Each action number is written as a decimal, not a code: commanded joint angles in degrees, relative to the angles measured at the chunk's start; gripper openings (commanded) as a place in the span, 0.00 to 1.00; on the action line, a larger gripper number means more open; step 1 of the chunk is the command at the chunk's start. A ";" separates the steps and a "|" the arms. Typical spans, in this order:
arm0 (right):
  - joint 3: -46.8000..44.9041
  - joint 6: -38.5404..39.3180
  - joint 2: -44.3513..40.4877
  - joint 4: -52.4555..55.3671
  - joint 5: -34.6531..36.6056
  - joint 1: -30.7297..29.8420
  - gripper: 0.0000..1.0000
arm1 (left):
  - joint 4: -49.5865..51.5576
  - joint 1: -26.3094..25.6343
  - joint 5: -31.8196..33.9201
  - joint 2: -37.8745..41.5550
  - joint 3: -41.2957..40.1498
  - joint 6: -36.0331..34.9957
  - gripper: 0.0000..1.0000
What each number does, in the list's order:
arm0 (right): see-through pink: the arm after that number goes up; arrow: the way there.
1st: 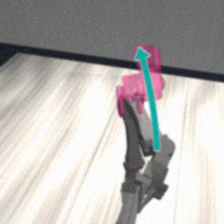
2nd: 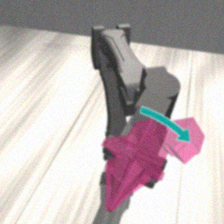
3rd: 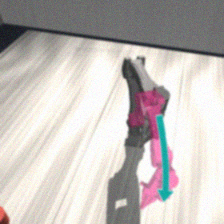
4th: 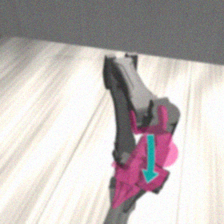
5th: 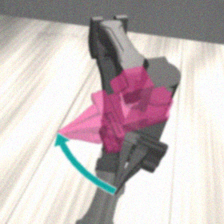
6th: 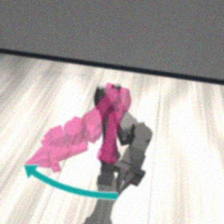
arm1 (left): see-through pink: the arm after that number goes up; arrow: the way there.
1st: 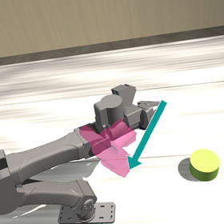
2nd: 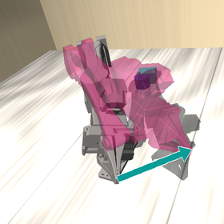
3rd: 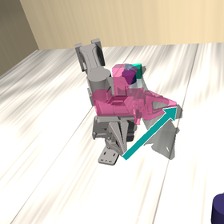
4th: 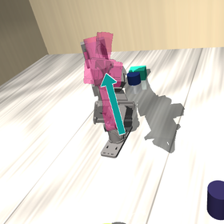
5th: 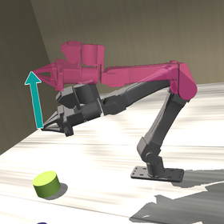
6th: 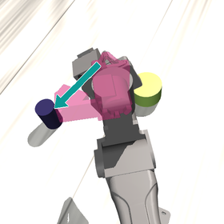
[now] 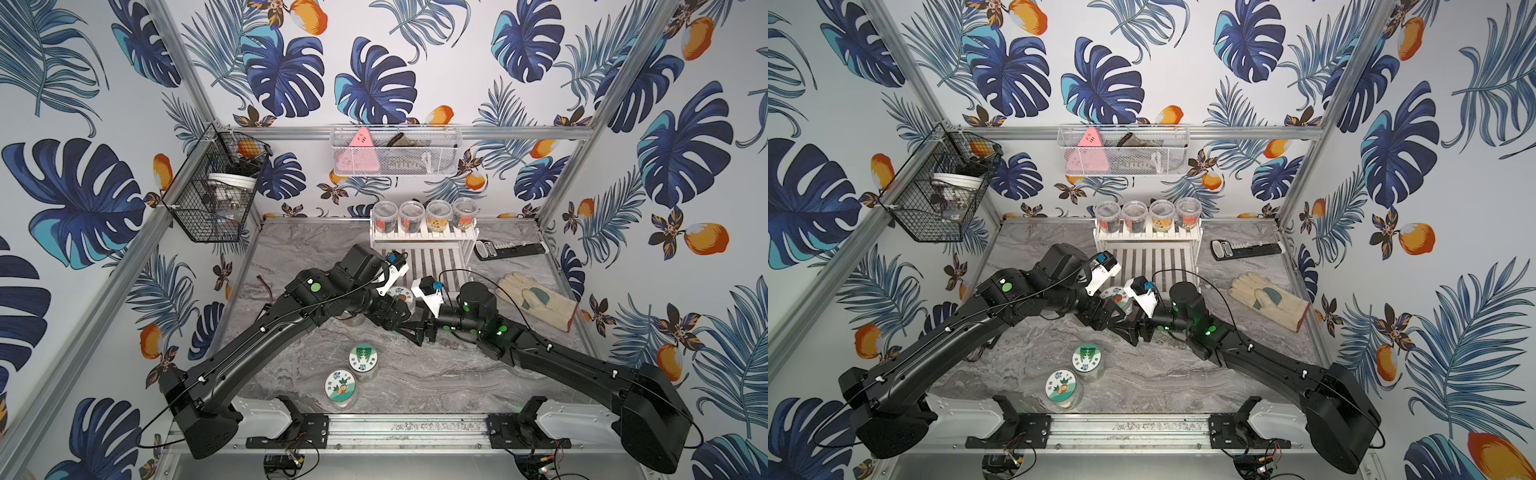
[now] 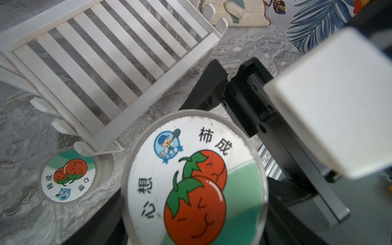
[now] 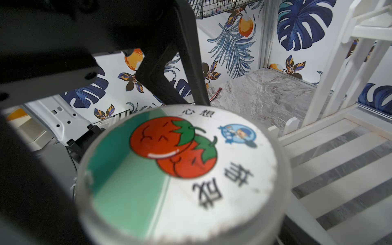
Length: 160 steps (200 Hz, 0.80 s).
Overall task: Place the seed container on the shelf
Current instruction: Pick up the seed jar at the center of the board.
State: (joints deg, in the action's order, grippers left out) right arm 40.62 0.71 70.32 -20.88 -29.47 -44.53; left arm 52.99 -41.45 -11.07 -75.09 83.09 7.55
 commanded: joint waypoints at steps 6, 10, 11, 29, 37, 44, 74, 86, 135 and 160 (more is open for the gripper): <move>0.52 -2.00 0.73 -4.21 0.70 0.06 0.87 | -1.67 -0.03 -1.53 0.35 0.40 -0.86 0.68; 0.36 -2.25 0.78 -4.45 0.88 0.04 0.85 | -1.60 -0.03 -1.34 0.36 0.45 -0.86 0.68; 0.31 -2.31 0.78 -4.53 0.94 0.05 0.84 | -1.59 -0.03 -1.33 0.37 0.52 -0.87 0.68; -0.86 -2.89 0.62 -6.43 1.72 0.05 0.80 | -1.81 -0.03 -0.44 0.57 0.32 -0.57 0.77; -1.50 -3.06 0.41 -7.30 2.40 0.06 0.78 | -1.92 -0.03 0.19 0.73 0.19 -0.27 0.83; -2.06 -3.13 0.27 -7.92 3.18 0.06 0.77 | -1.93 -0.03 0.66 0.89 0.06 -0.10 0.87; -4.30 -3.30 0.78 -11.68 8.59 0.06 0.77 | -3.59 -0.03 2.67 2.56 -1.10 2.18 0.99; -4.85 -3.71 2.00 -13.48 12.59 0.12 0.77 | -4.93 -0.03 4.31 4.17 -2.16 3.54 0.99; -1.49 -3.79 10.66 -21.03 27.71 0.09 0.77 | -10.08 2.98 14.56 12.57 -10.38 12.53 0.99; 1.13 -4.08 16.12 -25.25 30.33 0.06 0.77 | -12.01 5.72 16.53 16.17 -15.23 15.97 0.99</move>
State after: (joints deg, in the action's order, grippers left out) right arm 39.75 -2.61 83.05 -36.75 -4.93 -44.36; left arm 44.95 -37.63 1.32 -61.63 71.18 18.28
